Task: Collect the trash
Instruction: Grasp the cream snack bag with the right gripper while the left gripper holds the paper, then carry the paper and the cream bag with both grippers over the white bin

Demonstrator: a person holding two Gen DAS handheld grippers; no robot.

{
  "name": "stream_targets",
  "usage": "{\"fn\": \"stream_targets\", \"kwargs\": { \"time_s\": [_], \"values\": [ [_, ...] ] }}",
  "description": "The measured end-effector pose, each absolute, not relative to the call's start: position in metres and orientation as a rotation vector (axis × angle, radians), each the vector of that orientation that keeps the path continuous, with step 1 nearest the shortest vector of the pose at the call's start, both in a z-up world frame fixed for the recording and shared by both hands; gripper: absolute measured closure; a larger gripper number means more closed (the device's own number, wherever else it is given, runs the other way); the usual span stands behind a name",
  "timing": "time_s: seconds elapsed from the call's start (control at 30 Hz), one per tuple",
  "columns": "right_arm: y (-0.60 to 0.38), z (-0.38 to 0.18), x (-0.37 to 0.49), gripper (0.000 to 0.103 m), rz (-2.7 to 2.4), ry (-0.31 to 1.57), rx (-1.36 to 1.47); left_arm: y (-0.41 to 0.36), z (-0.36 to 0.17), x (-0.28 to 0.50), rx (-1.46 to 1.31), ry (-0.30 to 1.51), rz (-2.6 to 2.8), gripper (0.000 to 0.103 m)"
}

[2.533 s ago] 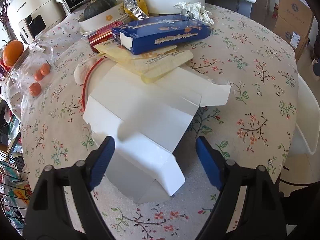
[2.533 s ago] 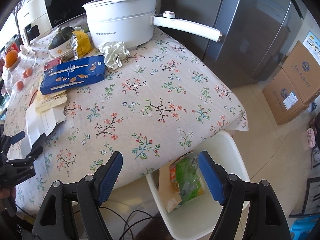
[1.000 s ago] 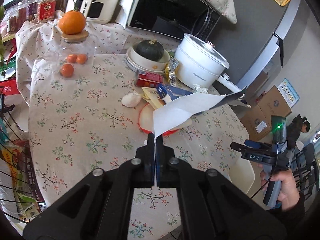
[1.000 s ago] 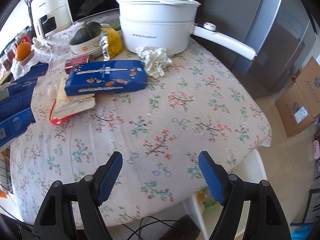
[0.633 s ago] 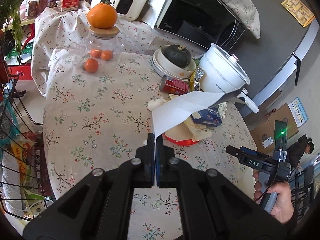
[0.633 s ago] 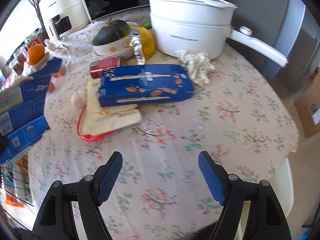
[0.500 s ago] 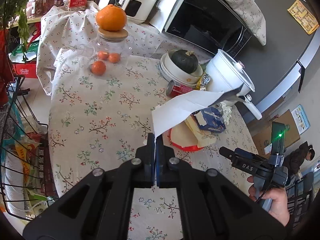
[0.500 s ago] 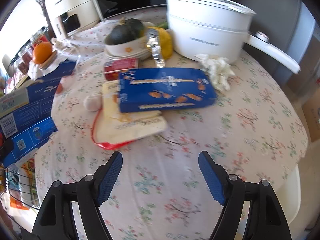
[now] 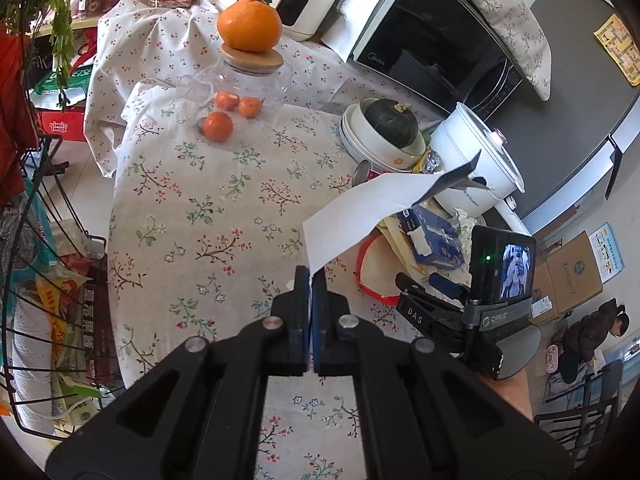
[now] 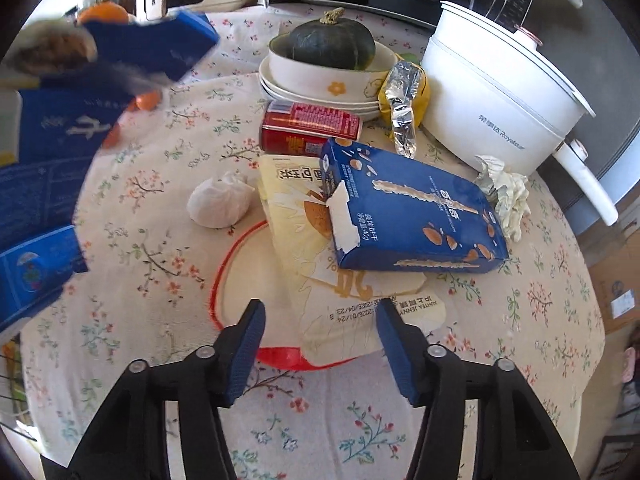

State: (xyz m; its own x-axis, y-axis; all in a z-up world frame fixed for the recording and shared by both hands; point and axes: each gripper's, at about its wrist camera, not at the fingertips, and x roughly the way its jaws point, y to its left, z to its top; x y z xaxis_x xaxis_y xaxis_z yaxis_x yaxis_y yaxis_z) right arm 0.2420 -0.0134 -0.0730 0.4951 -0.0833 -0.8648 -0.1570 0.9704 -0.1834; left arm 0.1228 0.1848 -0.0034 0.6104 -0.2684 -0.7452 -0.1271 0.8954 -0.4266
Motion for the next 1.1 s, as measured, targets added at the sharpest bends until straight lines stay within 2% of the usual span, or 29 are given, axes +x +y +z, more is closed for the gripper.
{"fn": "stream_targets", "kwargs": {
  "time_s": [0.1,0.13,0.27,0.6,1.1],
  "values": [
    [-0.021,-0.071,0.241,0.077,0.048,1.036,-0.263,0.185,-0.003,0.123,-0.470,0.920,-0.084,0.102],
    [-0.023,-0.069,0.240,0.088,0.060,1.033,-0.268,0.185,-0.003,0.123,-0.469,0.920,-0.084,0.102],
    [-0.031,-0.047,0.228,0.097,0.113,0.992,-0.259,0.182,-0.003,0.123,-0.468,0.919,-0.086,0.102],
    [-0.079,0.008,0.192,0.101,0.227,0.943,-0.083,0.169,0.004,0.119,-0.464,0.900,-0.125,0.102],
    [-0.163,0.041,0.141,0.101,0.156,0.892,-0.074,0.092,0.006,0.112,-0.350,0.927,-0.275,0.102]
  ]
}}
